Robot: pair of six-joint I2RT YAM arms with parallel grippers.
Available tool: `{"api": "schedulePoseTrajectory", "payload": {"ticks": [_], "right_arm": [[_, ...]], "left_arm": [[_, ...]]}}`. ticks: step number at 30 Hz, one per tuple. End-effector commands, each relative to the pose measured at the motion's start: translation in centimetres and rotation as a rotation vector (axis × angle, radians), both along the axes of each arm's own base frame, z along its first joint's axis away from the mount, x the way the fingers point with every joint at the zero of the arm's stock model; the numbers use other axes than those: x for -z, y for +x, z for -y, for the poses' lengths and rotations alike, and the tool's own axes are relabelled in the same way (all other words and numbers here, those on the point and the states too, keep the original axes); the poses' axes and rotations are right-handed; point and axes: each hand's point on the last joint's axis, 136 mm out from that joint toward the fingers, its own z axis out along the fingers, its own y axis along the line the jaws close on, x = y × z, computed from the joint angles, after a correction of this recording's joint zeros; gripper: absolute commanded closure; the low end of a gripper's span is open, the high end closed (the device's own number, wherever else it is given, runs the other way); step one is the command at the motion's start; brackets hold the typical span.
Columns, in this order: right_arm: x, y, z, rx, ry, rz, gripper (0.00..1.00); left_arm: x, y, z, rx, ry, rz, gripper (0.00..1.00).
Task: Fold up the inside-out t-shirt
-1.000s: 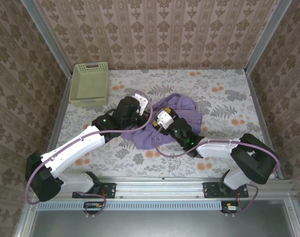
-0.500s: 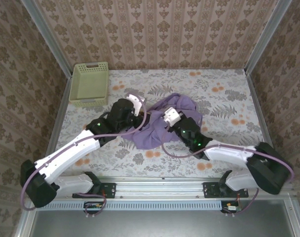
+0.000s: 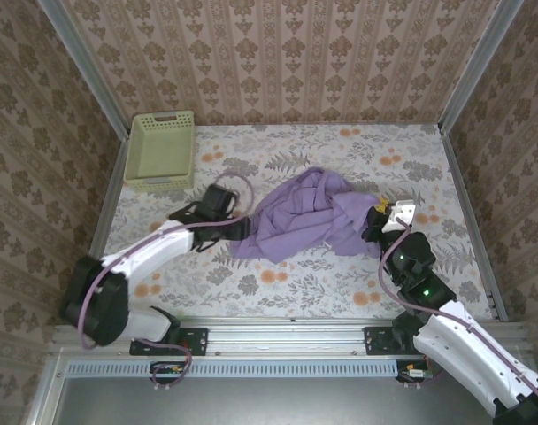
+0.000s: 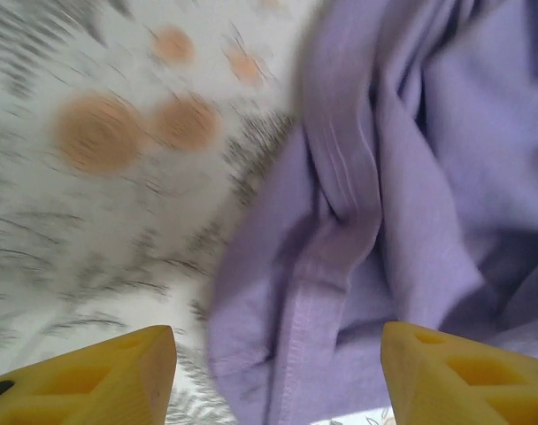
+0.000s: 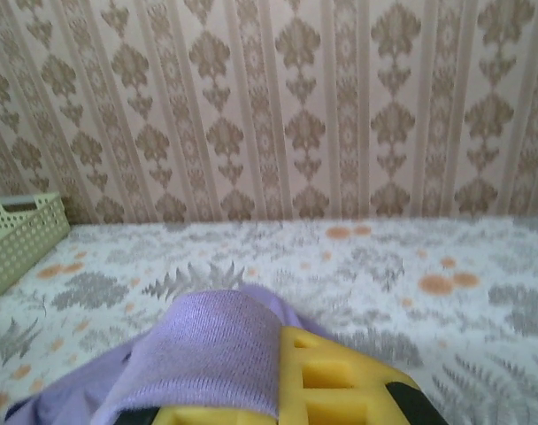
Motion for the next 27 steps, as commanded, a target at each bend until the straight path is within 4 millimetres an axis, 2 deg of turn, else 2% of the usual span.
{"api": "schedulePoseTrajectory", "payload": {"ticks": [1, 6, 9, 15, 19, 23, 27], "right_arm": [[3.4, -0.8, 1.5, 0.067, 0.044, -0.126, 1.0], [3.7, -1.1, 2.3, 0.103, 0.063, -0.158, 1.0], [3.7, -1.1, 2.5, 0.11, 0.069, -0.163, 1.0], [3.5, -1.3, 3.9, 0.179, 0.063, -0.182, 1.0], [3.4, -1.7, 5.4, 0.253, 0.057, -0.2, 1.0], [3.5, -2.4, 7.8, 0.39, 0.026, -0.254, 1.0], [3.0, -2.4, 7.9, 0.394, 0.028, -0.253, 1.0]], "left_arm": [[0.3, -0.8, 2.8, 0.104, 0.049, -0.027, 0.37], [3.0, -1.4, 3.2, 0.129, 0.184, -0.062, 0.4], [3.5, -1.0, 2.5, 0.093, 0.24, -0.053, 0.46], [2.6, -0.1, 2.3, 0.091, 0.263, -0.001, 0.49], [2.0, 0.2, 2.5, 0.103, 0.233, 0.004, 0.45], [1.3, 0.6, 2.1, 0.08, 0.208, 0.011, 0.41], [1.2, 0.8, 2.4, 0.084, 0.174, 0.004, 0.4]]}}
